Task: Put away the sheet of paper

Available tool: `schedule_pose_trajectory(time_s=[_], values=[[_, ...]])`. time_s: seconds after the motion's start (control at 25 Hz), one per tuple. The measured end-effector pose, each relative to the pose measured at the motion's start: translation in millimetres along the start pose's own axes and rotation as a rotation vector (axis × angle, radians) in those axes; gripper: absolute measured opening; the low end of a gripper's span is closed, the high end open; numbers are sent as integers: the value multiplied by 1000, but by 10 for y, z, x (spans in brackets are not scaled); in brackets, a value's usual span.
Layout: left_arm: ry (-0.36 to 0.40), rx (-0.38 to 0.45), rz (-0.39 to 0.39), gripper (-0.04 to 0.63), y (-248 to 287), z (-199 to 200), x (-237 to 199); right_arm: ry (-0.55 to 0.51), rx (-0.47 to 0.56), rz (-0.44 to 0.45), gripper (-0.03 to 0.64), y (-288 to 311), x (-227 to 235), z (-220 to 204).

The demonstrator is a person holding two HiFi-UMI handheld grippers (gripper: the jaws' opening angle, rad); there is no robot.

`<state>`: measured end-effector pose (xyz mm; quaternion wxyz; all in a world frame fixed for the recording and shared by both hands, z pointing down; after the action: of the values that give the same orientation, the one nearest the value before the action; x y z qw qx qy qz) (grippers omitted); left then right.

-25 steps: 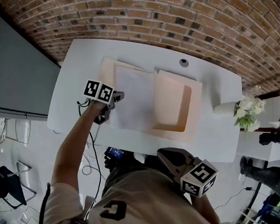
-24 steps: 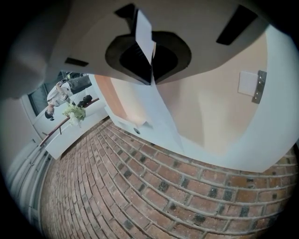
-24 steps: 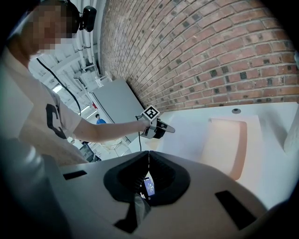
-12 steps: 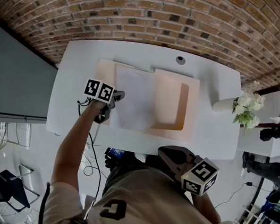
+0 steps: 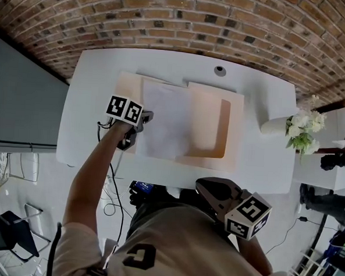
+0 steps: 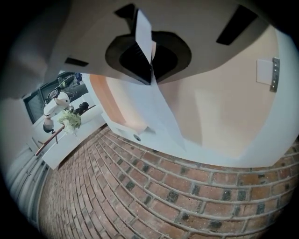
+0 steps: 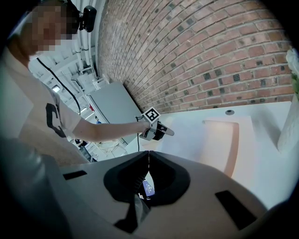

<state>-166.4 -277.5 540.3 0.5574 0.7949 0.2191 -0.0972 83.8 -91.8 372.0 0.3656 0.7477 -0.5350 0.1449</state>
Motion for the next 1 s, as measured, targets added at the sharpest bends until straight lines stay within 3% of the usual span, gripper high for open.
schedule_pose_trajectory(time_s=[0.28, 0.6, 0.76, 1.0], values=[[10, -24, 25, 15, 53, 8, 14, 3, 12, -4, 23, -31, -8, -31], [43, -72, 128, 17, 163, -5, -23, 6, 21, -16, 23, -96, -18, -78], [14, -63, 122, 17, 205, 24, -37, 10, 24, -25, 23, -127, -16, -97], [-47, -42, 51, 15, 279, 65, 46, 16, 29, -34, 23, -169, 7, -98]])
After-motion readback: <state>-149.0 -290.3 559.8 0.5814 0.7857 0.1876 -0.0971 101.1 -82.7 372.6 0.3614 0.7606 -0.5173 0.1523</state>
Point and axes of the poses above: the fingertips, and each gripper's own axes: y forward along the fingers, x to its right, z out of its top, the point moved 6 cm from there along -y, backward along the fingers, and after that the axes turned 9 degrees about z, right-handed, at the moved point
